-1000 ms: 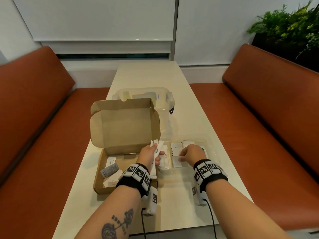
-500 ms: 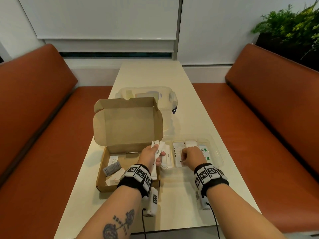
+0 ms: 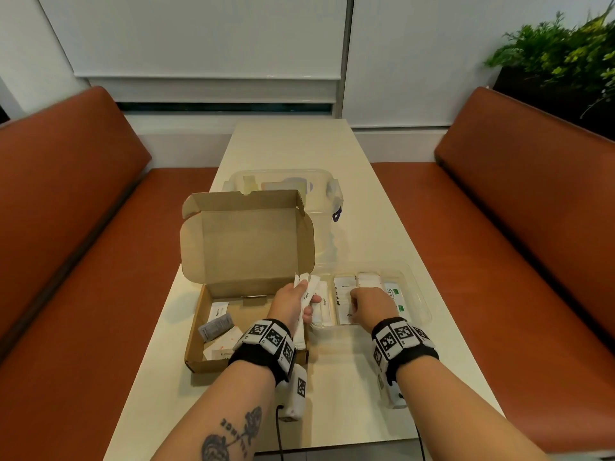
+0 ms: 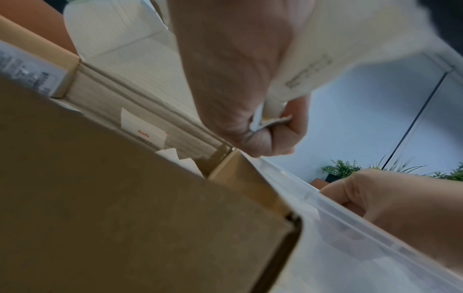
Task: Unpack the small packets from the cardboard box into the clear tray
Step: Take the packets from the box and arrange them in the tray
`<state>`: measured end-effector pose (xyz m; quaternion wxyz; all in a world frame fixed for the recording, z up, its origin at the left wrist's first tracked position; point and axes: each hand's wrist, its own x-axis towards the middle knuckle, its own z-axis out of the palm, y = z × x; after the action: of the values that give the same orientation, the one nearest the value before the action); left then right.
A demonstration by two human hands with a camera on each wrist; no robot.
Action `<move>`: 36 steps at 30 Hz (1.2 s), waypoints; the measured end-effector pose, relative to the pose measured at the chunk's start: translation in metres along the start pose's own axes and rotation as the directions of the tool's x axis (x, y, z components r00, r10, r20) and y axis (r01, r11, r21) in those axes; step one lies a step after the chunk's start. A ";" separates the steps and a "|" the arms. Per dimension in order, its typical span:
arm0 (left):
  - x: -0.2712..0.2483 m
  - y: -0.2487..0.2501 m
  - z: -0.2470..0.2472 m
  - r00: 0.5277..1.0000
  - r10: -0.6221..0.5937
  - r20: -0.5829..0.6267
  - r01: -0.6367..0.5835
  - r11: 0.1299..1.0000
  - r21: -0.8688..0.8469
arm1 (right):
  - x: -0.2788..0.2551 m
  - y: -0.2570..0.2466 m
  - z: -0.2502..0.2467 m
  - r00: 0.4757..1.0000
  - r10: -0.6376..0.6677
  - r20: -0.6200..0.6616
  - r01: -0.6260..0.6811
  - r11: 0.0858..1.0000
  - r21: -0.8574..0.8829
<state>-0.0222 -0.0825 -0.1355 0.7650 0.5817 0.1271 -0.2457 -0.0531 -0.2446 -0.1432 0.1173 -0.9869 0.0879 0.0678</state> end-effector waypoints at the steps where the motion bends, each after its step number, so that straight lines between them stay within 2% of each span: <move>1: 0.000 0.000 0.000 1.000 -0.007 -0.001 0.007 1.000 0.004 | 0.000 0.000 0.000 1.000 0.002 0.002 -0.002 1.000 0.017; 4: 0.001 0.002 0.002 1.000 -0.013 -0.003 0.013 1.000 -0.010 | 0.000 -0.003 -0.003 0.999 0.024 -0.049 -0.015 0.986 0.168; 7: 0.001 0.002 0.005 1.000 0.007 -0.006 -0.007 1.000 -0.012 | 0.001 -0.014 -0.010 0.983 0.074 -0.165 0.003 0.905 0.424; 11: -0.003 0.002 0.011 1.000 0.006 0.024 -0.006 0.999 0.031 | 0.005 -0.030 -0.022 0.992 0.092 -0.091 -0.011 0.763 0.646; 13: -0.004 0.002 0.012 0.999 0.003 0.032 -0.005 0.999 0.044 | 0.006 -0.034 -0.022 0.996 0.071 -0.054 -0.017 0.741 0.671; 19: -0.004 0.004 0.006 0.999 -0.013 0.032 0.011 0.996 0.084 | 0.006 -0.039 -0.019 0.997 0.062 -0.051 -0.005 0.679 0.734; 25: -0.001 0.001 -0.001 1.000 0.006 -0.001 -0.006 0.993 0.120 | 0.006 -0.041 -0.018 0.988 0.126 -0.089 -0.008 0.621 0.784; 28: 0.001 0.001 -0.007 0.999 0.016 -0.051 -0.010 0.992 0.124 | 0.010 -0.035 -0.019 0.963 0.223 -0.150 -0.005 0.572 0.820; 30: 0.002 0.002 -0.013 0.995 0.023 -0.094 -0.012 0.993 0.119 | 0.014 -0.028 -0.020 0.942 0.283 -0.178 -0.017 0.572 0.820; 32: 0.003 0.002 -0.020 0.992 0.026 -0.123 -0.014 0.995 0.099 | 0.018 -0.023 -0.021 0.944 0.289 -0.156 -0.052 0.601 0.797; 36: 0.003 0.004 -0.027 0.989 0.047 -0.140 -0.037 0.997 0.073 | 0.026 -0.022 -0.019 0.983 0.182 -0.026 -0.122 0.752 0.648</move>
<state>-0.0153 -0.0571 -0.1416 0.7382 0.6266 0.1602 -0.1916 -0.0215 -0.2320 -0.1242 0.4385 -0.8783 0.1905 -0.0003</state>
